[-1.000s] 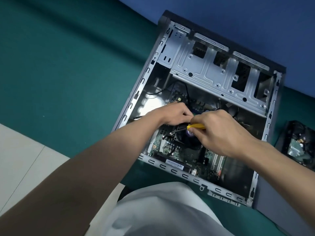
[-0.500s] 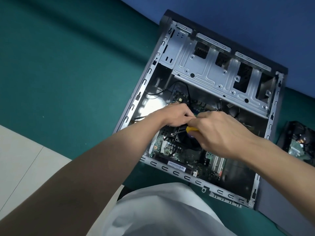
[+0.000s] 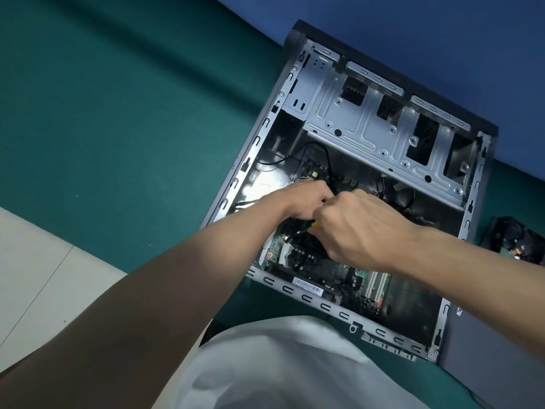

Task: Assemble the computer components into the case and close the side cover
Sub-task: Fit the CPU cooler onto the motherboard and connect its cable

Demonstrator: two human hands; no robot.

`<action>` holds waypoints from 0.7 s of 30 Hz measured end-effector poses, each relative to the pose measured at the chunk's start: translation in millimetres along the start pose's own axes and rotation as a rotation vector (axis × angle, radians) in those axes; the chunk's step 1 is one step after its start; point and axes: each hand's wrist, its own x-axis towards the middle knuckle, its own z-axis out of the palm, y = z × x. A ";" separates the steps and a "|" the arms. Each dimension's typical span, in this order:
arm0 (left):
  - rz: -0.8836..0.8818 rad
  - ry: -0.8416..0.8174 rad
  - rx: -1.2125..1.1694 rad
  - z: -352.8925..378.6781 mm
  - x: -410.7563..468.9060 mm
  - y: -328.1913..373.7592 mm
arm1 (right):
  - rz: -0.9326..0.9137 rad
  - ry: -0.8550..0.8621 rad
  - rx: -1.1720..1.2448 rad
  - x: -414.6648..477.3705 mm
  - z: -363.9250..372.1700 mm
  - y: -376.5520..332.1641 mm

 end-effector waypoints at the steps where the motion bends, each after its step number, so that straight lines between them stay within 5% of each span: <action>1: 0.005 0.005 0.018 0.2 -0.1 0.3 | 0.080 0.017 0.040 1.3 1.8 -2.7; 4: 0.016 -0.033 0.055 -0.7 0.5 0.7 | 0.339 0.048 0.223 9.2 3.6 -6.4; 7: -0.015 -0.020 0.040 1.6 1.8 0.3 | 0.403 0.011 0.227 12.5 0.8 -3.2; 17: -0.088 0.038 -0.096 2.8 -3.6 1.7 | -0.035 -0.113 -0.229 1.2 -1.9 -17.6; 19: -0.093 0.024 -0.089 3.2 -3.2 1.5 | 0.104 -0.102 -0.105 5.1 -1.7 -24.1; 21: -0.062 0.008 -0.042 0.2 -5.1 4.5 | 0.439 -0.036 0.203 12.4 -0.4 -26.0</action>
